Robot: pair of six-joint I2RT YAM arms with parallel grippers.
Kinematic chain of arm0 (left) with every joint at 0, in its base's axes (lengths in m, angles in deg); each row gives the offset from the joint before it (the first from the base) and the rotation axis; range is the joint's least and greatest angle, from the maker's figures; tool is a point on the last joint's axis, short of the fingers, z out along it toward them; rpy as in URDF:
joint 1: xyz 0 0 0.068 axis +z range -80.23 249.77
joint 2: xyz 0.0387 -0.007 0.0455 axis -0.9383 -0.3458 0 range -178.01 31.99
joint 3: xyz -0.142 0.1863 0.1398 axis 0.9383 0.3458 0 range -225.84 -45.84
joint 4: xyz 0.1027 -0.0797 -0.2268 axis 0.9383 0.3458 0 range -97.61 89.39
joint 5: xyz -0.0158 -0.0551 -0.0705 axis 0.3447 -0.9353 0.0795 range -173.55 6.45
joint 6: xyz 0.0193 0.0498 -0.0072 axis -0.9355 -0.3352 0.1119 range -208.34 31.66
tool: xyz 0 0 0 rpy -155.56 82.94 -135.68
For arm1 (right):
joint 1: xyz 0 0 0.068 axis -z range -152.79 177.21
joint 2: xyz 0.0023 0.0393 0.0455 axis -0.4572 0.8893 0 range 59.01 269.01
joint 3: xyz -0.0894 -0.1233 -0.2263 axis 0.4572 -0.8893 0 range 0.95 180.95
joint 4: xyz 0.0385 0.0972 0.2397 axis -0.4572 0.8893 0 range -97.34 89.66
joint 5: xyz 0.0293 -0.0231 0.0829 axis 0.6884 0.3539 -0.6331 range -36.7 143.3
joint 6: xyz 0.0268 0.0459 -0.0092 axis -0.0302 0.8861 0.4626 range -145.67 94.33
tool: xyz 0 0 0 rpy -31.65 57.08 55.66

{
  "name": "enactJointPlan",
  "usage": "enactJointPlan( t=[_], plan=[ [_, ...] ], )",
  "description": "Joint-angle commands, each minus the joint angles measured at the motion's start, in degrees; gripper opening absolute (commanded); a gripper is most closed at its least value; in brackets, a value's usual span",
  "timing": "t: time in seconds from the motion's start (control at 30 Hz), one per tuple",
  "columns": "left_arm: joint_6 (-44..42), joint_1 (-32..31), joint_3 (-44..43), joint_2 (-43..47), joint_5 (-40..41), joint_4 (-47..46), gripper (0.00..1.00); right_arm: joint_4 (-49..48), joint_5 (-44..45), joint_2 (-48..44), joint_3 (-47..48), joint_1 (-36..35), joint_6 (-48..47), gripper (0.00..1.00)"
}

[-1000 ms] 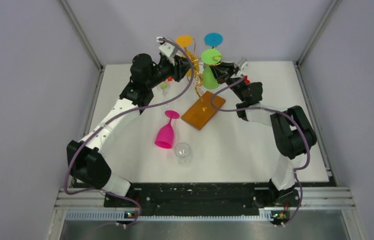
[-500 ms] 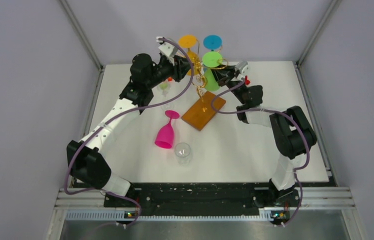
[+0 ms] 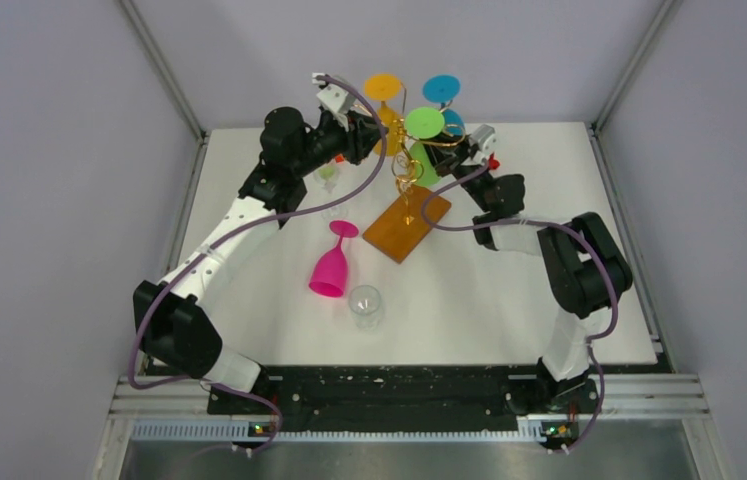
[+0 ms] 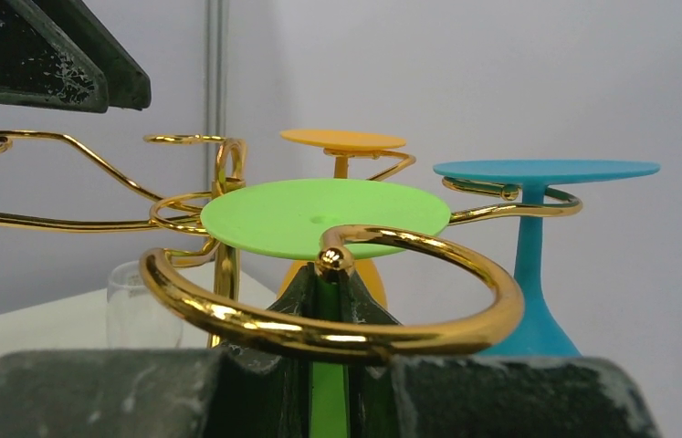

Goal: Place the wine glass upside down on the wine glass rack
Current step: Adjust the wine glass in the wine rack.

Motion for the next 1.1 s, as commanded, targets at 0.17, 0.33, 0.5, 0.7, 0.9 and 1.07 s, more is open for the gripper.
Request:
enactJointPlan(
  t=[0.17,0.33,0.5,0.7,0.9,1.07],
  plan=[
    [0.36,0.29,-0.45,0.31,-1.18,-2.85,0.31,5.55,1.46,-4.85,2.37,-0.99,-1.25,0.00],
    [0.43,0.28,-0.47,0.20,-1.42,-2.97,0.31,9.29,2.33,-7.17,1.81,-1.24,-2.63,0.00],
    [0.37,0.25,-0.49,0.28,-1.64,-2.68,0.31,13.12,2.80,-9.12,1.38,-1.75,-4.08,0.00],
    [0.44,0.30,-0.59,0.20,-1.90,-2.62,0.31,16.49,5.51,-10.41,1.11,-1.82,-5.62,0.00],
    [0.52,0.28,-0.72,0.19,-2.05,-2.58,0.31,17.37,8.67,-11.38,0.45,-1.78,-7.59,0.00],
    [0.47,0.29,-0.75,0.22,-2.06,-2.52,0.31,15.98,10.52,-11.91,-0.90,-1.76,-8.66,0.00]
  ],
)
